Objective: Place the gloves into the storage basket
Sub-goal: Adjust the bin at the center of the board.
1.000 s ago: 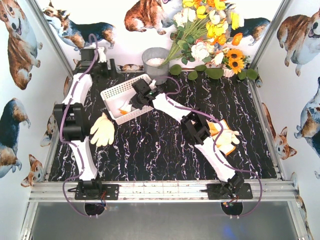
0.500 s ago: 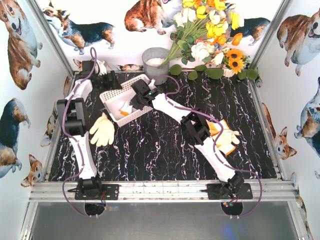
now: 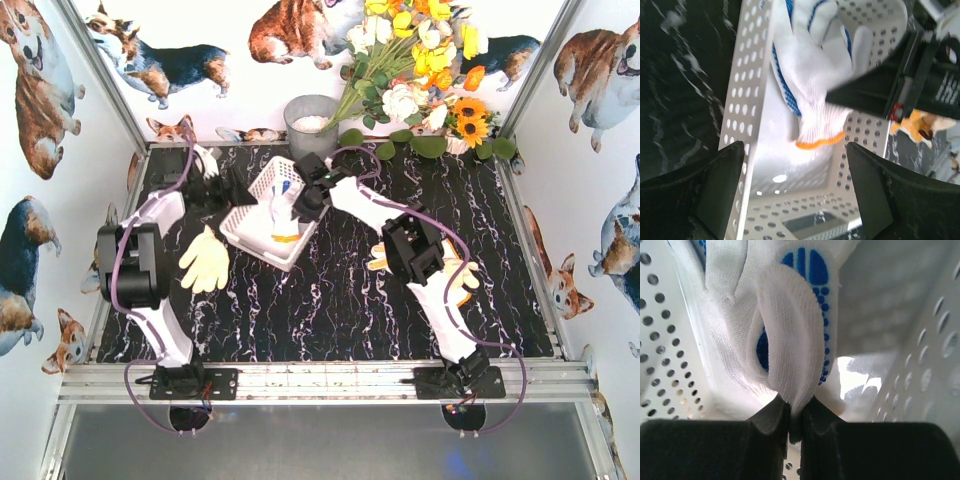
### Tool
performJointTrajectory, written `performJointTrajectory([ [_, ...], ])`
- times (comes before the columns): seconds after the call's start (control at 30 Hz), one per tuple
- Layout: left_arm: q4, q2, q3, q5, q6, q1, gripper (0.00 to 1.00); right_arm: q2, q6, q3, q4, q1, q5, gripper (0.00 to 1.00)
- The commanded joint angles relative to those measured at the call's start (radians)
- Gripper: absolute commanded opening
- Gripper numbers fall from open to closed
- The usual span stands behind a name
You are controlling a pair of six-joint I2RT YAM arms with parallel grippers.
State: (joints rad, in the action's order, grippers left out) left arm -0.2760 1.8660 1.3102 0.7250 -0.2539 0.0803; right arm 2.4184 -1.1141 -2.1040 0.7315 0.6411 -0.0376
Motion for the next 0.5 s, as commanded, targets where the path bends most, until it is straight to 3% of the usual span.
performJointTrajectory([
  [0.0,0.072,-0.071,-0.128,0.044,-0.069,-0.038,0.77,-0.095,0.123,0.048,0.048,-0.016,-0.043,0.09],
  [0.27,0.180,-0.205,-0.323,0.025,-0.183,-0.149,0.76,-0.134,0.202,0.087,0.153,-0.018,-0.096,0.10],
  [0.47,0.252,-0.274,-0.444,-0.042,-0.246,-0.229,0.76,-0.212,0.202,0.207,0.148,-0.007,-0.123,0.11],
])
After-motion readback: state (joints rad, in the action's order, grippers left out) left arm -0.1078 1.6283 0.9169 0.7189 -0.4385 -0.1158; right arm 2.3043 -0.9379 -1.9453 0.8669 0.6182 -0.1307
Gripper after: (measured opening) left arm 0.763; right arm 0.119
